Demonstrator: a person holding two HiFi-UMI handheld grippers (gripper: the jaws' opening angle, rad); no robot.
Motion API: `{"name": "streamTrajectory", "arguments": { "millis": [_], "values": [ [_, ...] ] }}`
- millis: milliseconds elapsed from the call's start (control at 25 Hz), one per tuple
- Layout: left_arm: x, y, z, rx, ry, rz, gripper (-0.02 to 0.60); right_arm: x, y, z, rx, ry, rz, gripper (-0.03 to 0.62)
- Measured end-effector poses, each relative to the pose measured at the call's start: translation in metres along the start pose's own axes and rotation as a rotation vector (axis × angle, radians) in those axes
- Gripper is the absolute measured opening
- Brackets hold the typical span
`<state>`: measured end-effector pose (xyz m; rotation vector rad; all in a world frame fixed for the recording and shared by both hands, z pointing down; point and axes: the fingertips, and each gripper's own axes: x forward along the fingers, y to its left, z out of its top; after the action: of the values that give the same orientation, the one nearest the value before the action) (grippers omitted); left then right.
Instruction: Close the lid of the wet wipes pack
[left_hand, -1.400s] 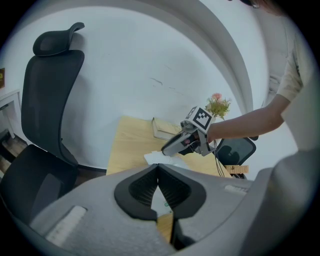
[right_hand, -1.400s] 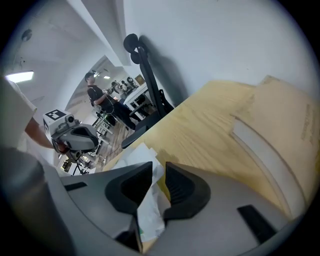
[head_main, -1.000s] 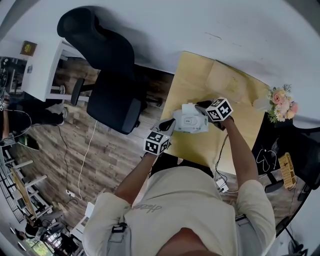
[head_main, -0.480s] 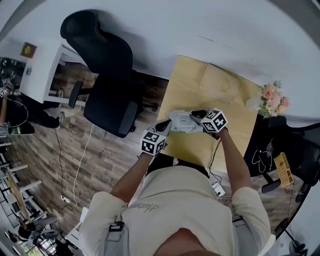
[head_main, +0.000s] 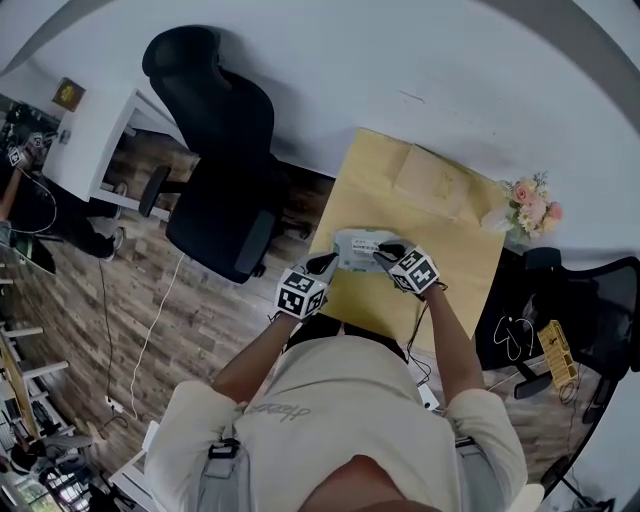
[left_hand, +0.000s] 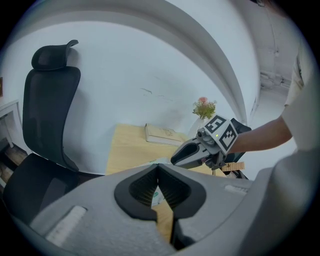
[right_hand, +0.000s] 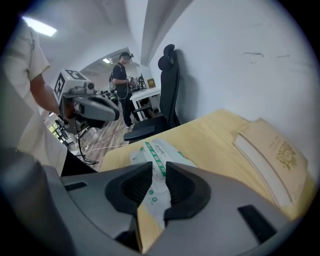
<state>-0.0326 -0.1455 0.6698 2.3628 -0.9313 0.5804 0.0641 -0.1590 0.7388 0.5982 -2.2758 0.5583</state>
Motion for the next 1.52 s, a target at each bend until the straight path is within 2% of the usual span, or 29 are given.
{"name": "streamTrajectory", "arguments": {
  "millis": [160, 240, 480, 600, 680, 840, 1120, 1240, 1520],
  "values": [
    [-0.006, -0.004, -0.003, 0.007, -0.001, -0.003, 0.017, 0.004, 0.008, -0.014, -0.046, 0.062, -0.023, 0.064],
    [-0.008, -0.004, -0.004, 0.007, 0.0, -0.003, 0.017, 0.006, 0.009, -0.019, -0.029, 0.07, -0.032, 0.064],
    [-0.009, -0.002, -0.008, 0.002, 0.005, -0.01, 0.017, 0.012, 0.003, -0.029, 0.188, 0.076, -0.009, 0.061],
    [-0.007, -0.001, -0.008, -0.004, 0.0, -0.013, 0.017, 0.014, 0.0, -0.032, 0.253, 0.088, -0.009, 0.058],
    [-0.007, 0.0, -0.009, -0.012, -0.003, -0.016, 0.017, 0.017, -0.002, -0.035, 0.255, 0.112, -0.031, 0.002],
    [-0.007, 0.004, -0.01, -0.027, -0.007, -0.021, 0.017, 0.024, -0.003, -0.041, 0.256, 0.167, -0.068, 0.002],
    [-0.009, 0.014, -0.013, -0.048, -0.018, -0.021, 0.017, 0.023, -0.006, -0.036, 0.271, 0.194, -0.122, 0.002],
    [-0.01, 0.015, -0.013, -0.054, -0.024, -0.024, 0.017, 0.022, -0.003, -0.032, 0.24, 0.215, -0.123, 0.002],
    [-0.011, 0.019, -0.009, -0.05, -0.033, -0.041, 0.017, 0.033, 0.005, -0.002, 0.227, 0.173, -0.096, 0.002]
  ]
}}
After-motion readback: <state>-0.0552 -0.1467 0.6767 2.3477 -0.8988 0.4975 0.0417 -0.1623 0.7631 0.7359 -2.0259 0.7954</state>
